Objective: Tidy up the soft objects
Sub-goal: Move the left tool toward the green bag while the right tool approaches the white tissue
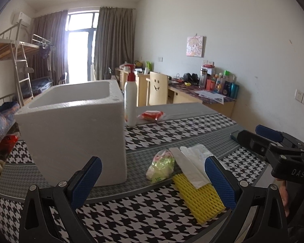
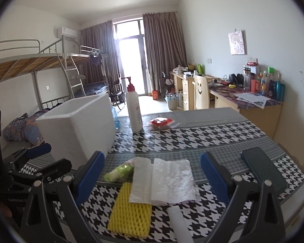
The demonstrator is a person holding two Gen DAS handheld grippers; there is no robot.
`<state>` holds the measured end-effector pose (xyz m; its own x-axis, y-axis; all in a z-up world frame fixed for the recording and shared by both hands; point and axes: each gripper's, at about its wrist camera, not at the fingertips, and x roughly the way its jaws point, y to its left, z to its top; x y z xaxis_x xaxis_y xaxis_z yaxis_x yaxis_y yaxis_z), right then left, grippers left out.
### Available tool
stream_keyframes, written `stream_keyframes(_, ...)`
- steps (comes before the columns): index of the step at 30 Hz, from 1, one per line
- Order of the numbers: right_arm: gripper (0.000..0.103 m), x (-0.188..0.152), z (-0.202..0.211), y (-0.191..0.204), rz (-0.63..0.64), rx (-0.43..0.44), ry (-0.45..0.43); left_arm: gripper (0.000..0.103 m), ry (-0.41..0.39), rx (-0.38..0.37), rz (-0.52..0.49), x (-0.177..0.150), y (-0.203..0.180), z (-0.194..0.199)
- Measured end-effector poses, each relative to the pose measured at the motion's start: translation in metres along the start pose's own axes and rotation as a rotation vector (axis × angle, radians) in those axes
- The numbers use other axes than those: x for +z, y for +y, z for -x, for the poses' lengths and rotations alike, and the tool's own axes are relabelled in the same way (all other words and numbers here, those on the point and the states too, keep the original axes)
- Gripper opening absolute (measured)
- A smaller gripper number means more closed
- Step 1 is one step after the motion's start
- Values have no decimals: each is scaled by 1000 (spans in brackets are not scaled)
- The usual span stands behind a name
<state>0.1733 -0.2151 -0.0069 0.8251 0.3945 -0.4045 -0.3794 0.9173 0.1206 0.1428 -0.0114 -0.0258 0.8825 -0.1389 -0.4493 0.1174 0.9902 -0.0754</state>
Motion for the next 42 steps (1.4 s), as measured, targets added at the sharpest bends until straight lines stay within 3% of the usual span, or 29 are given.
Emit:
stream_keyframes(9,97,-9,-6,-9,-13,-19,44,102,64,-25,6,-12,-9,-16)
stream_keyframes(29,97,-22,-19,-21,-39,-26,106,101,135,-2,-17,-14,-19,-46)
stream_keyframes(42,97,-30,-37,-30,-38,-49,174,87,221,2,-38,-18,-24,-73)
